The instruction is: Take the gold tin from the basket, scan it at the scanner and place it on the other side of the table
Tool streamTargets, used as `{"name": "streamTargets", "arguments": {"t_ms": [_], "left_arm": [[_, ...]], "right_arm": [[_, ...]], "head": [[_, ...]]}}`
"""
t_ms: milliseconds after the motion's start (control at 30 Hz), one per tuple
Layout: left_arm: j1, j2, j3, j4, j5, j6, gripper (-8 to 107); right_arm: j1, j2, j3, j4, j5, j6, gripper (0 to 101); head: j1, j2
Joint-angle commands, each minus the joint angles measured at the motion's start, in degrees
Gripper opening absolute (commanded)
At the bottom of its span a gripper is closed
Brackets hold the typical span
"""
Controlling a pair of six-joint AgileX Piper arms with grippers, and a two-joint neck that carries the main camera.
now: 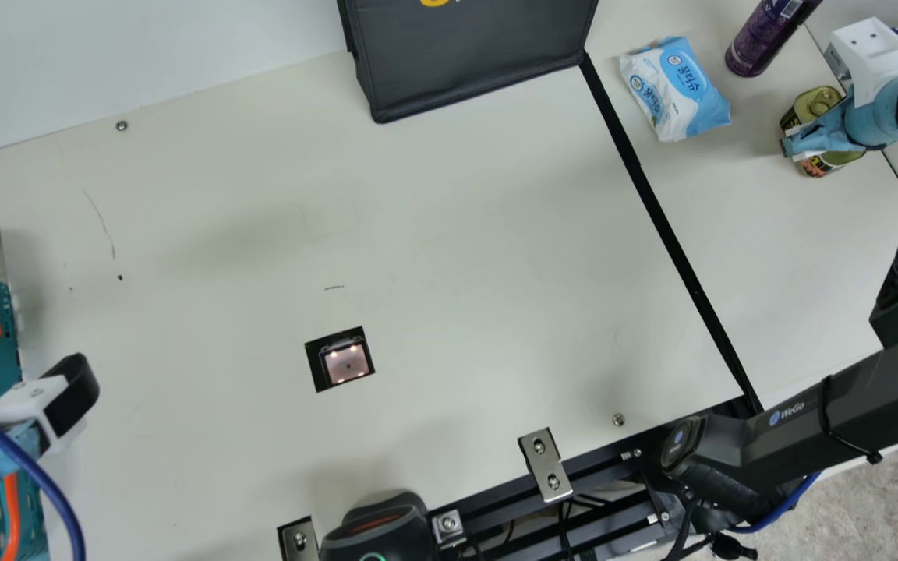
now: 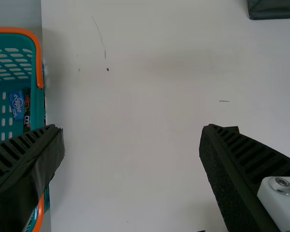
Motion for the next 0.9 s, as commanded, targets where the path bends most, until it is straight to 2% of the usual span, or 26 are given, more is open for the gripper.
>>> {"name": "streamTargets", "arguments": {"t_ms": [0,600,867], "left_arm": [[0.0,0.0,0.0,0.0,0.0,0.0,90],[0.0,0.0,0.0,0.0,0.0,0.0,90],[0.0,0.0,0.0,0.0,0.0,0.0,90]], "right_arm": [[0.0,0.2,-0.1,0.5,0.2,0.0,33],[-0.2,0.2,0.2,2.2,-0.7,-0.1,93],[2.5,-6.0,1.1,0.3,-0.8,4.0,95]], "head": [[-1.7,-0.1],[-1.7,-0.1],[-1.7,-0.1]]}}
